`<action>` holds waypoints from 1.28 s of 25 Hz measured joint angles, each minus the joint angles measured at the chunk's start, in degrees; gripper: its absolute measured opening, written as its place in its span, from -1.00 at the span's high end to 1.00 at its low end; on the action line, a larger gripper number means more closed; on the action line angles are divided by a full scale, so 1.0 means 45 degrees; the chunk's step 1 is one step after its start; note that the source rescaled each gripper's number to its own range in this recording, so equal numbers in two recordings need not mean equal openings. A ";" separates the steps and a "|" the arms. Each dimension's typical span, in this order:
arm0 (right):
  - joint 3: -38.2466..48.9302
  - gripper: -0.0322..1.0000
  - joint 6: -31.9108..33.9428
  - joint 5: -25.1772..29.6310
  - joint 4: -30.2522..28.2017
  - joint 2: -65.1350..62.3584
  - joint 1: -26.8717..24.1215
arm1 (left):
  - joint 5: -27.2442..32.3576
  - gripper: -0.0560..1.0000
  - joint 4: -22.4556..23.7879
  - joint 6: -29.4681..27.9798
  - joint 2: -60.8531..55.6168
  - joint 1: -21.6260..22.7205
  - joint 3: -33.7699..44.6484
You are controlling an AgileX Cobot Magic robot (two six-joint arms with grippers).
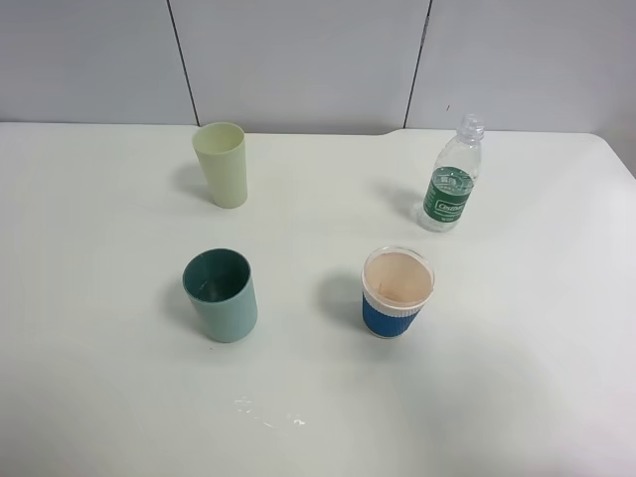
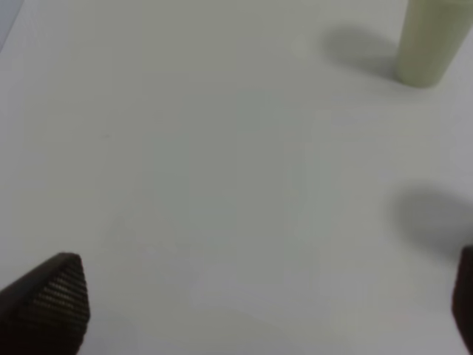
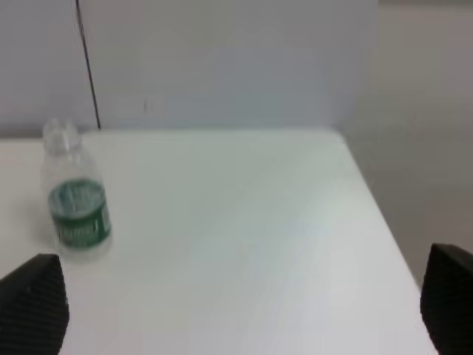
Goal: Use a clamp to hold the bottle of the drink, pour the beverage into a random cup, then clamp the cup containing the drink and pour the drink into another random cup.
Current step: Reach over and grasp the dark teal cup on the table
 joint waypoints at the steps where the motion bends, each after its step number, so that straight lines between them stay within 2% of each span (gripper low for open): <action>1: 0.0075 -1.00 0.0000 0.0350 0.0000 0.0000 0.0000 | 0.0000 -1.00 0.0000 0.0000 0.0000 0.0000 0.0000; 3: 0.0348 -1.00 0.0000 0.0974 0.0000 0.0000 0.0000 | 0.0000 -1.00 0.0000 0.0000 0.0000 0.0000 0.0000; 7: 0.1460 -1.00 0.0000 0.1314 0.0414 0.0000 0.0000 | 0.0000 -1.00 0.0000 0.0000 0.0000 0.0000 0.0000; 32: 0.1649 -1.00 0.0000 0.1295 0.0695 0.0000 0.0000 | 0.0000 -1.00 0.0000 0.0000 0.0000 0.0000 0.0000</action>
